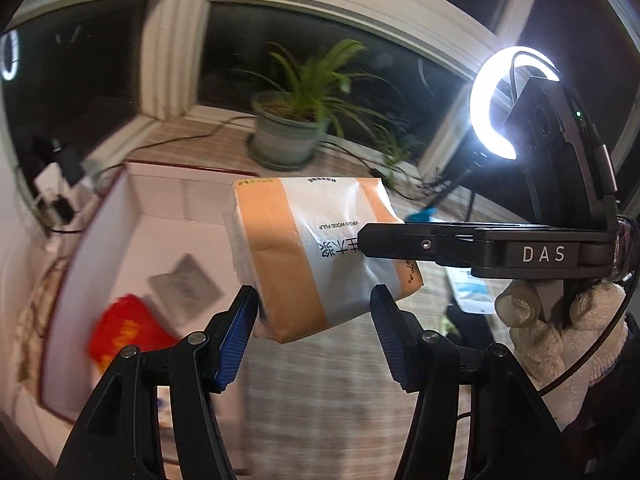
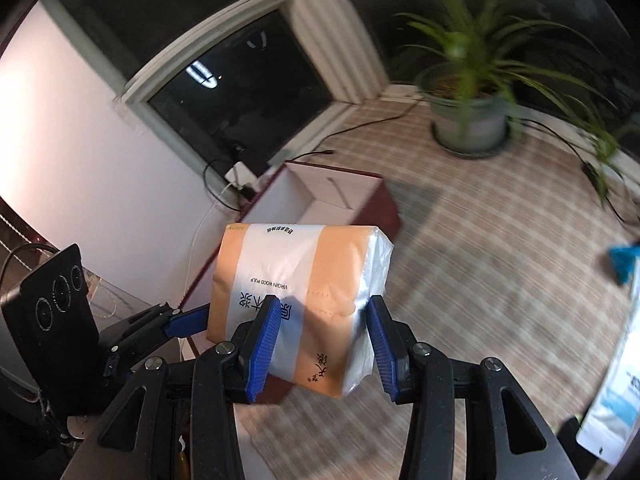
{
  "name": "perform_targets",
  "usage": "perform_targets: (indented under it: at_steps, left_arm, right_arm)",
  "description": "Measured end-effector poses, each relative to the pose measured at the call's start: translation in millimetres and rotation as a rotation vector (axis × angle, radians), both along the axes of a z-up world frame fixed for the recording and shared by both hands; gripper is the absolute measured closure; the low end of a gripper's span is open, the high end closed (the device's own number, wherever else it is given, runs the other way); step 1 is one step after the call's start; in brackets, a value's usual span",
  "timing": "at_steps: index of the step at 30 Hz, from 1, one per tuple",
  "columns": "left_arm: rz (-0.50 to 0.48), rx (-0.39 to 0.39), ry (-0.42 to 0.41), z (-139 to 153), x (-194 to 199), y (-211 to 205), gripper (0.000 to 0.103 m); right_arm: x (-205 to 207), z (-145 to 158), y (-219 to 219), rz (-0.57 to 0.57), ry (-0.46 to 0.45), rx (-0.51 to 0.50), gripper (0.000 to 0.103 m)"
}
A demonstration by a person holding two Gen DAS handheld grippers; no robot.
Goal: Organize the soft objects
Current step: 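Carry the tissue pack with the right tool over the box, then open the right tool to drop the tissue pack into the box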
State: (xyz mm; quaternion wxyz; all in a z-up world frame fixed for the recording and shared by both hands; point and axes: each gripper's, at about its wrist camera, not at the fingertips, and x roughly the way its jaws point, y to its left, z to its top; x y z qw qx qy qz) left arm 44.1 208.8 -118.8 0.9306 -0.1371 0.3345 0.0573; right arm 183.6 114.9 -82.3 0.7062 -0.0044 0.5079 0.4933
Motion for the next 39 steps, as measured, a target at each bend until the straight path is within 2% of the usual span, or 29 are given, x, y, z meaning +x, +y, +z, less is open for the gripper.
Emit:
perform_targets:
  at_steps: [5,11,17,27,39]
  left_arm:
    - [0.059,0.001,-0.016,-5,-18,38,0.046]
    - [0.111,-0.012,0.016,-16,-30,79,0.046]
    - [0.134,-0.039,0.059,-35,-31,106,0.046]
    - [0.144,-0.07,0.099,-52,-26,124,0.046]
    - [0.148,-0.06,0.1,-51,-26,123,0.046]
  right_arm:
    - [-12,0,51,0.051,-0.007,-0.012,0.061]
    - [-24,-10,101,0.095,-0.011,-0.046,0.061]
    - [-26,-30,131,0.111,0.009,-0.093,0.061]
    - [-25,-52,148,0.108,0.049,-0.132,0.061]
    - [-21,-50,137,0.076,0.055,-0.111,0.061]
